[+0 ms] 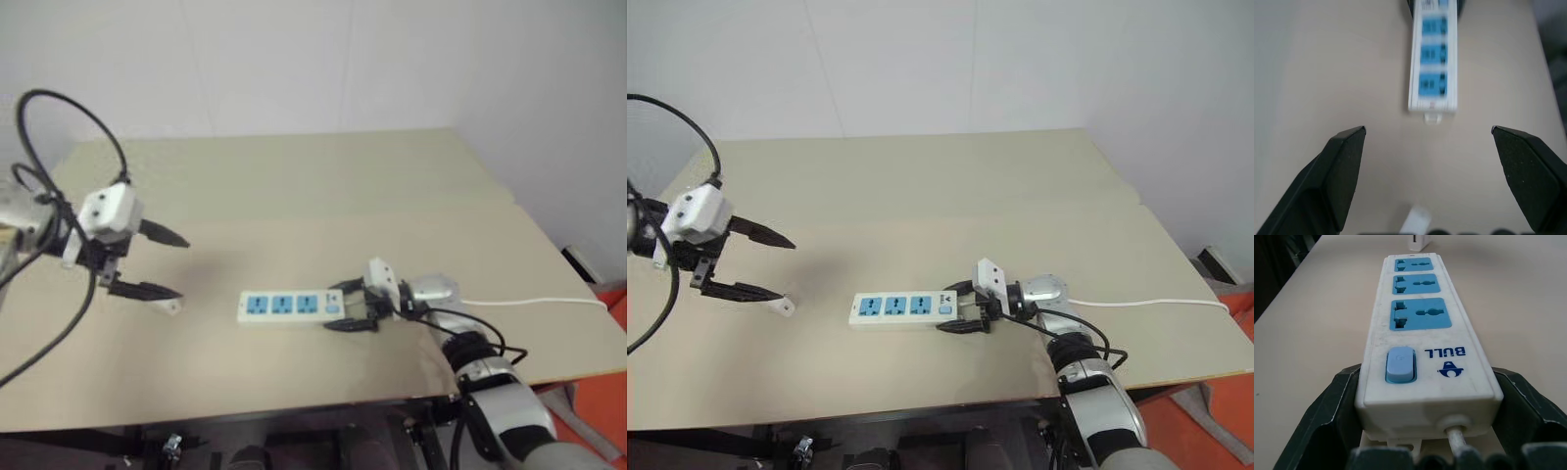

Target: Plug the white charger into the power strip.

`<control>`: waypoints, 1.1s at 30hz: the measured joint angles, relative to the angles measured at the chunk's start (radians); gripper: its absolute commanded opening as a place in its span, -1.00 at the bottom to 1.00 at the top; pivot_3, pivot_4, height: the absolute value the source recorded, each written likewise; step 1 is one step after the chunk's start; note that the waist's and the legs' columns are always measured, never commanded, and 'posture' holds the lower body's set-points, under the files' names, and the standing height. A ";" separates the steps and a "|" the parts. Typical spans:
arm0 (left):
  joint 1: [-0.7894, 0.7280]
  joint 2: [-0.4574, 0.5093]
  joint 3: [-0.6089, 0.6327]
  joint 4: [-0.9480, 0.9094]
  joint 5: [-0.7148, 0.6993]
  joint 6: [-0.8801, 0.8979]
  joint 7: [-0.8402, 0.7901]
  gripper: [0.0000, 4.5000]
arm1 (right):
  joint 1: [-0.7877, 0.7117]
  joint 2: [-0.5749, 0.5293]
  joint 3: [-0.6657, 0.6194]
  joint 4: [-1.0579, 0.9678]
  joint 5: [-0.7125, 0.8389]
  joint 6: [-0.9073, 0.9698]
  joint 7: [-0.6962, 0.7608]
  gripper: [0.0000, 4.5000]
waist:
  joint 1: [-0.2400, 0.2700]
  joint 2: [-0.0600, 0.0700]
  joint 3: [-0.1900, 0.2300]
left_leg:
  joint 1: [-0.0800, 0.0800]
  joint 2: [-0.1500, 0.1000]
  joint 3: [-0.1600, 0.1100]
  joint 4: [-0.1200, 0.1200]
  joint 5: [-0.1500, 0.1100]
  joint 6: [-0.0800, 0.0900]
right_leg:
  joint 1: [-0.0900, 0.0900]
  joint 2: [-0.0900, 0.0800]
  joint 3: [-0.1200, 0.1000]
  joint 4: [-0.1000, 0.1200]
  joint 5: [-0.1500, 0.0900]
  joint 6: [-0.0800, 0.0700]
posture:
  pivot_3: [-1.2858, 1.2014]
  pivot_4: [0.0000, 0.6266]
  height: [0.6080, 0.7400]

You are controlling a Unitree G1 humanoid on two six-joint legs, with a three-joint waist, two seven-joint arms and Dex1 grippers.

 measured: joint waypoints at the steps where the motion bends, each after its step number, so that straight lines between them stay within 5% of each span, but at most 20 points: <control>1: -0.037 0.003 -0.058 0.024 0.003 -0.031 -0.002 1.00 | 0.000 -0.001 0.002 0.000 0.000 0.000 0.001 0.52 | 0.001 0.000 0.000 | 0.000 0.000 0.000 0.000 0.000 0.000 | 0.000 0.000 0.000 0.000 0.000 0.000 | 0.03 -0.52 1.00; 8: -0.279 -0.020 -0.427 0.192 0.077 -0.199 -0.003 1.00 | 0.021 0.001 0.035 -0.028 0.008 0.000 0.029 0.52 | 0.004 0.000 0.000 | -0.001 -0.001 -0.001 0.001 0.000 0.000 | 0.000 0.000 0.000 0.001 -0.001 0.002 | 0.03 -0.52 1.00; 16: -0.419 -0.103 -0.666 0.319 0.205 -0.309 -0.003 1.00 | 0.049 -0.002 0.048 -0.070 0.010 0.003 0.039 0.52 | 0.008 0.000 0.000 | -0.001 -0.001 -0.001 0.001 0.000 0.000 | 0.000 0.000 0.000 0.002 -0.003 0.005 | 0.03 -0.52 1.00; 23: -0.435 -0.182 -0.681 0.379 0.380 -0.429 -0.003 1.00 | 0.054 -0.002 0.045 -0.083 0.010 0.015 0.031 0.52 | 0.009 0.000 0.000 | 0.000 -0.001 -0.001 0.001 0.000 0.000 | 0.000 0.000 0.000 0.002 -0.003 0.005 | 0.03 -0.52 1.00; 33: -0.330 -0.259 -0.534 0.410 0.633 -0.549 0.024 1.00 | 0.098 -0.005 0.036 -0.151 0.012 0.052 -0.009 0.52 | 0.014 0.000 0.000 | 0.000 -0.001 -0.001 0.002 0.000 0.000 | 0.000 0.000 0.000 0.002 -0.001 0.002 | 0.03 -0.52 1.00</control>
